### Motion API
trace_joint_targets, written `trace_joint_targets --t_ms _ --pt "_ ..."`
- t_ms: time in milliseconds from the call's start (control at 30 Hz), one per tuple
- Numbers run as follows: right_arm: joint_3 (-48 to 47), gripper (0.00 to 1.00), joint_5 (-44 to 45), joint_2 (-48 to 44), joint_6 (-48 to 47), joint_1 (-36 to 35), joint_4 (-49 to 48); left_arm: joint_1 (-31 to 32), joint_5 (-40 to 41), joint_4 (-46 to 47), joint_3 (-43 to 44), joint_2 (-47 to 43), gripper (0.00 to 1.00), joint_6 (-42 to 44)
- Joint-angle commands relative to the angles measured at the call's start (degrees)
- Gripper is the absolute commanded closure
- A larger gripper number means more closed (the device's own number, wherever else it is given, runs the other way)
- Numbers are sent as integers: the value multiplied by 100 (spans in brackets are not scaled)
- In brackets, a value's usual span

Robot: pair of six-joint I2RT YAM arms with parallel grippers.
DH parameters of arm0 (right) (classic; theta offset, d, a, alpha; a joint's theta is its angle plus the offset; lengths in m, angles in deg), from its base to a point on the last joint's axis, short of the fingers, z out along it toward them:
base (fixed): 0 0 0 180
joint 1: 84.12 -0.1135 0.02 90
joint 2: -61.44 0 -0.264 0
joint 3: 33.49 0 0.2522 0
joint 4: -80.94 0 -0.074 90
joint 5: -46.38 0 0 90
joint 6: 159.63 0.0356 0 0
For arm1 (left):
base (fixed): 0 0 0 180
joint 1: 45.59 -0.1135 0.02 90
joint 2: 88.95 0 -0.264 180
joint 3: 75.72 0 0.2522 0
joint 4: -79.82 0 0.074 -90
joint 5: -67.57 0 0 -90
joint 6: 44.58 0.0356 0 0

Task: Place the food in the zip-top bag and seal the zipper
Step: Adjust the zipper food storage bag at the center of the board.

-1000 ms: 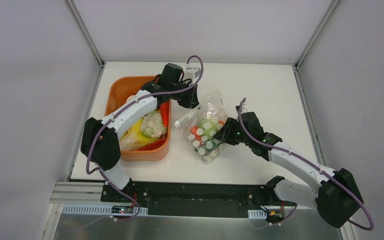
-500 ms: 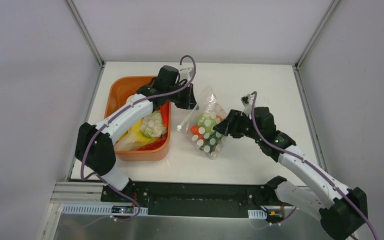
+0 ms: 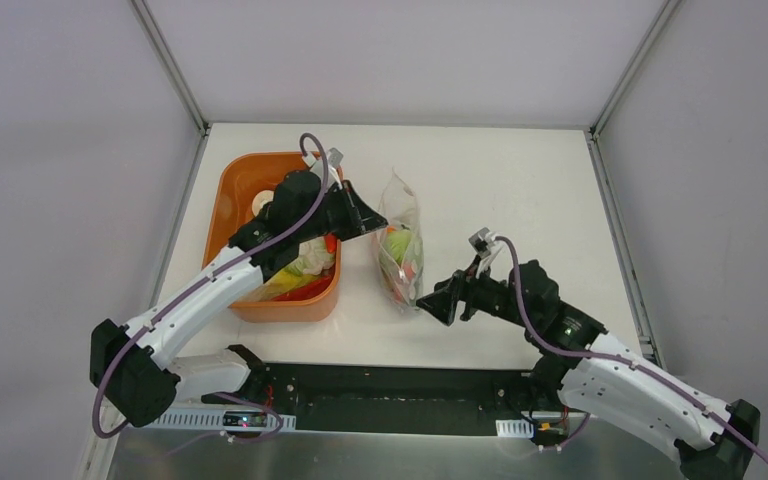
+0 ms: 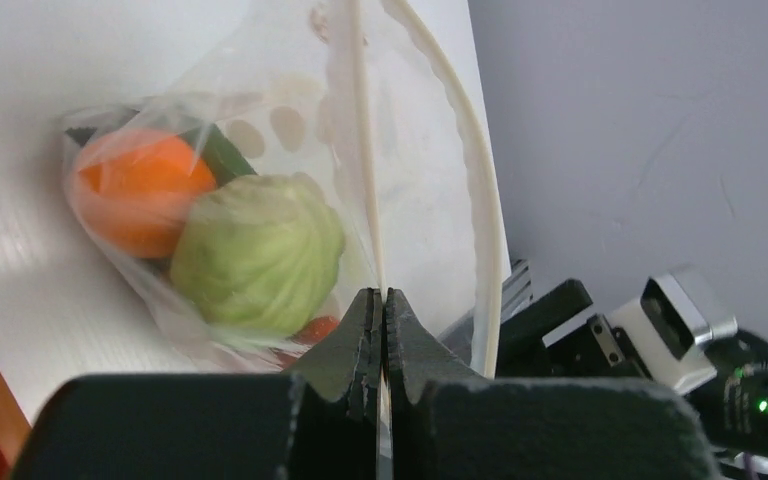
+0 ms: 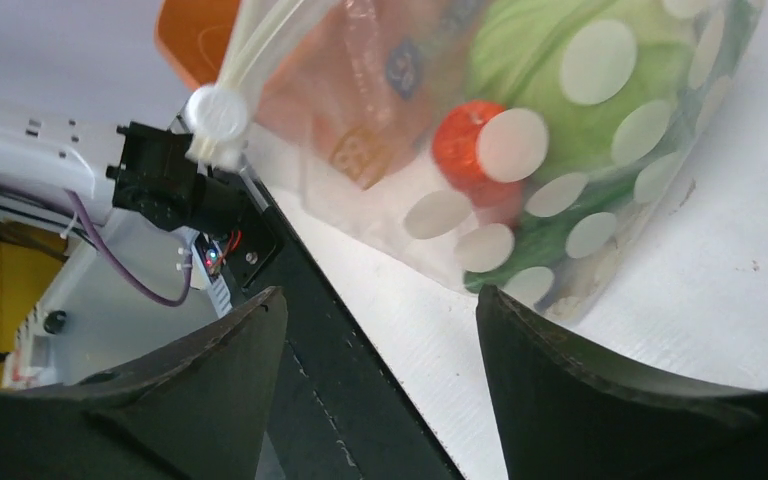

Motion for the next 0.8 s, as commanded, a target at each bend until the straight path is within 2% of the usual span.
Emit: trace_joint_targets --t_ms 0,133,267,367,433,767 --pt "464 28 767 -537 -578 -513 -1011 205 750 352 -243 -360 100 -730" --pt "728 27 1387 -629 -792 -949 -1533 622 1474 227 -328 -507 100 -968" --pt "773 27 2126 -484 -1034 -1234 -1950 752 1728 310 -466 -556 100 -1213" --pt "748 31 2077 -181 -1323 -1287 -2197 771 1881 325 -531 -657 100 -1310" --pt "728 37 2149 -20 -1364 -1349 -2356 786 1960 236 -486 -687 100 -1313" --pt "980 54 2399 282 -1856 -1595 -3413 949 2156 115 -416 -639 100 -1622"
